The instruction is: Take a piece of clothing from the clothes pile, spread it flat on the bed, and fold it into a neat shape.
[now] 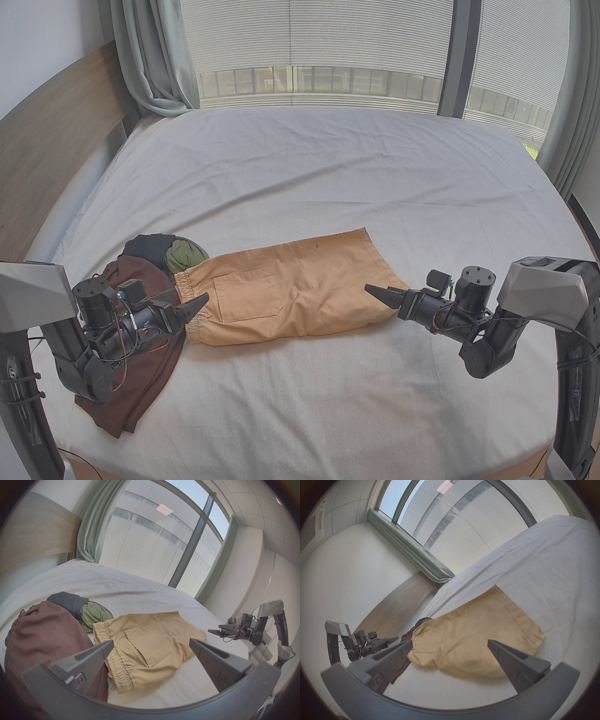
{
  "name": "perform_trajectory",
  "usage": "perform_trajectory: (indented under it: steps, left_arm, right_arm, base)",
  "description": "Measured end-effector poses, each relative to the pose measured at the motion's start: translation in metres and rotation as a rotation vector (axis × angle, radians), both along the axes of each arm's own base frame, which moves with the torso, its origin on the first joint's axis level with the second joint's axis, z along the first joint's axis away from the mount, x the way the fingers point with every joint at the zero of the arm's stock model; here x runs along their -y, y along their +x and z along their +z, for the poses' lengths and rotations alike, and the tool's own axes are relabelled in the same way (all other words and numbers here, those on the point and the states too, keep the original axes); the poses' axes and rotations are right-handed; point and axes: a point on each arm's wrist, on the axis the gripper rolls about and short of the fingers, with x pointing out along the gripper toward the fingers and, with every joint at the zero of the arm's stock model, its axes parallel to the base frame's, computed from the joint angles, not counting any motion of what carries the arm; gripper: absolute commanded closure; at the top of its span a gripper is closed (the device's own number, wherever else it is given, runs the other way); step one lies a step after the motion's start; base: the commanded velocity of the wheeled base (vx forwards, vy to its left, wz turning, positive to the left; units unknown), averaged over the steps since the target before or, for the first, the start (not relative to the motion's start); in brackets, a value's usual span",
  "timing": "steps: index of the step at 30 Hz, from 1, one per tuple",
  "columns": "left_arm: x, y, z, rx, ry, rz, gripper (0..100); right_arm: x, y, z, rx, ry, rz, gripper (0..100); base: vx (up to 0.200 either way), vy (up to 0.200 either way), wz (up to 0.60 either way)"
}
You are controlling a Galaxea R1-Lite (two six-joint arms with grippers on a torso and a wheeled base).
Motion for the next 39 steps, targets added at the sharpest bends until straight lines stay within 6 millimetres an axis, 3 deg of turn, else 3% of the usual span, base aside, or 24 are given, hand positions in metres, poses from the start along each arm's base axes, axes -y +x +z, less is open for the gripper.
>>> perform_trajectory:
  steps: [15,25,39]
  left_arm:
    - [-0.001,0.002,-0.011,-0.028,0.008,0.003,0]
    - [-0.002,0.002,-0.014,-0.036,0.009,0.006,0]
    - [-0.003,0.003,-0.014,-0.035,0.009,0.008,0]
  right_arm:
    - [0.003,-0.006,-0.042,-0.110,-0.037,-0.005,0]
    - [-0.002,-0.007,-0.054,-0.145,-0.050,0.010,0]
    - [-0.033,0.021,-0.067,-0.159,-0.068,0.015,0]
  base:
    - [0.000,0.000,0.00]
    - [0.000,0.000,0.00]
    - [0.000,0.000,0.00]
